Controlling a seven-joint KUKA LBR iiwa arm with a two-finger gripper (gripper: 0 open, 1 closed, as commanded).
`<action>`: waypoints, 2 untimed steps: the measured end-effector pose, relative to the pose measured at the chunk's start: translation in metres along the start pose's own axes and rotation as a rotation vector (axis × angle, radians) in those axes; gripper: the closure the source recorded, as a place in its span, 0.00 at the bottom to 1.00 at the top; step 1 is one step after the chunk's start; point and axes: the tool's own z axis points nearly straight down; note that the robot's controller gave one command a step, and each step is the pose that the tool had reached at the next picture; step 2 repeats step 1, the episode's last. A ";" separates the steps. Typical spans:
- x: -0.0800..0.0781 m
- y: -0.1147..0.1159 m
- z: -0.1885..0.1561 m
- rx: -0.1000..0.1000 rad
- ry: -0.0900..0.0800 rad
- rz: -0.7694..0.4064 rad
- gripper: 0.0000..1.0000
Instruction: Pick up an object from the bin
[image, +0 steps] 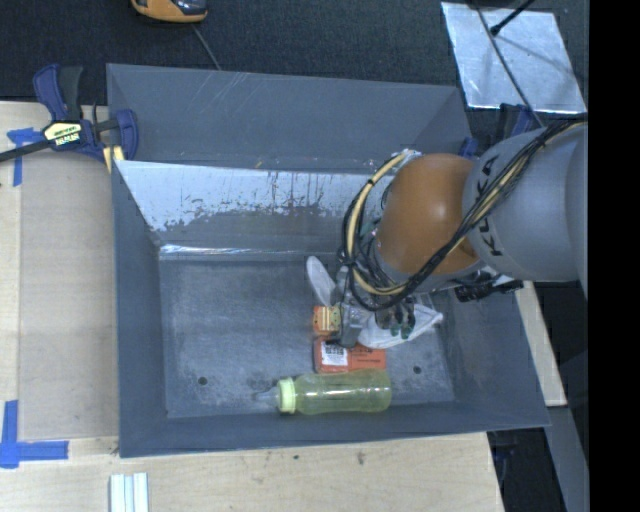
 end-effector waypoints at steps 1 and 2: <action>-0.005 -0.028 -0.158 0.003 0.003 0.004 1.00; -0.005 -0.028 -0.158 0.003 0.003 0.004 1.00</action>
Offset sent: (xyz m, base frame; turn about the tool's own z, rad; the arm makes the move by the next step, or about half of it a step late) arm 0.0000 0.0000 0.0000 0.0000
